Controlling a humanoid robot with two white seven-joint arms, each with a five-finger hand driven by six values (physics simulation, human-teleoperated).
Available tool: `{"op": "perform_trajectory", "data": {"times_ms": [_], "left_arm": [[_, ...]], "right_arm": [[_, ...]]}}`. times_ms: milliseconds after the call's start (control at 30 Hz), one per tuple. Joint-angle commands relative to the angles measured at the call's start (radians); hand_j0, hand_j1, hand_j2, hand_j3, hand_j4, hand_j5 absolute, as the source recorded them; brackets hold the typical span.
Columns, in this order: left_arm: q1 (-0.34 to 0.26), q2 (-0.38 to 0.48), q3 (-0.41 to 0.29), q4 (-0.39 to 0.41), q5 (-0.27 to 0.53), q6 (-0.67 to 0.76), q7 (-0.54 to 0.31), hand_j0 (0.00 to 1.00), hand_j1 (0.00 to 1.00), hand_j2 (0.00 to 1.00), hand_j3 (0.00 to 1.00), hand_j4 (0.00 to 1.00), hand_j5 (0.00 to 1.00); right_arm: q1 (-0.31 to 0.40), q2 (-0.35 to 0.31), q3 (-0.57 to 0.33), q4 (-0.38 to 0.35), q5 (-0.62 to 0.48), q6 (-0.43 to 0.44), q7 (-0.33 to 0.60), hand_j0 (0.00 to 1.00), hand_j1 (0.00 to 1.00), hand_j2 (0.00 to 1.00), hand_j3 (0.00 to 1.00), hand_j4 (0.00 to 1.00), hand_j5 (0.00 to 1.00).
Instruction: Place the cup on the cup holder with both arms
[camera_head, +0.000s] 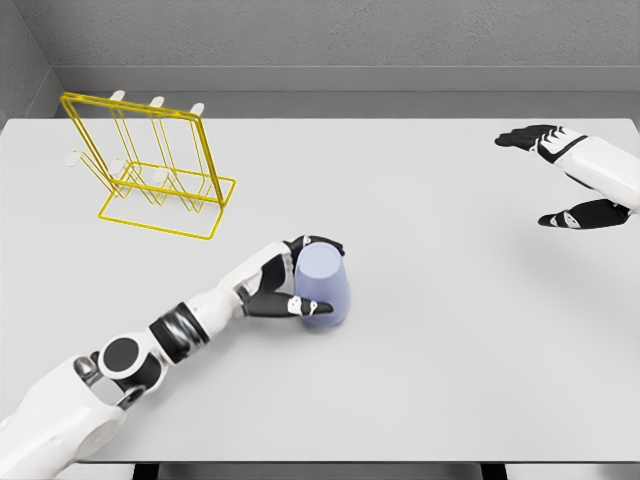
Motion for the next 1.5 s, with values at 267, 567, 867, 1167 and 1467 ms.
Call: {"op": "perform_trajectory", "data": {"times_ms": [267, 567, 867, 1167, 1467], "left_arm": [[0.003, 0.105, 0.103, -0.091, 0.025, -0.002, 0.000, 0.71, 0.71, 0.71, 0.71, 0.71, 0.71], [0.020, 0.153, 0.176, -0.133, 0.034, -0.003, 0.000, 0.71, 0.71, 0.71, 0.71, 0.71, 0.71], [0.017, 0.185, 0.242, -0.133, 0.056, -0.008, 0.000, 0.71, 0.71, 0.71, 0.71, 0.71, 0.71], [0.015, 0.239, 0.293, -0.131, 0.086, -0.009, 0.001, 0.71, 0.71, 0.71, 0.71, 0.71, 0.71], [0.003, 0.246, 0.336, -0.105, 0.115, -0.011, 0.004, 0.71, 0.71, 0.71, 0.71, 0.71, 0.71]], "right_arm": [[-0.002, -0.001, 0.000, -0.006, -0.007, 0.003, -0.001, 1.00, 1.00, 1.00, 1.00, 1.00, 1.00], [-0.002, -0.001, 0.000, -0.004, -0.007, 0.003, -0.001, 1.00, 1.00, 1.00, 1.00, 1.00, 1.00], [-0.002, -0.001, 0.000, -0.003, -0.007, 0.003, -0.001, 1.00, 1.00, 1.00, 1.00, 1.00, 1.00], [-0.002, -0.001, 0.000, 0.000, -0.006, 0.003, -0.001, 1.00, 1.00, 1.00, 1.00, 1.00, 1.00], [-0.002, -0.001, 0.000, 0.000, -0.007, 0.003, -0.001, 1.00, 1.00, 1.00, 1.00, 1.00, 1.00]]}}
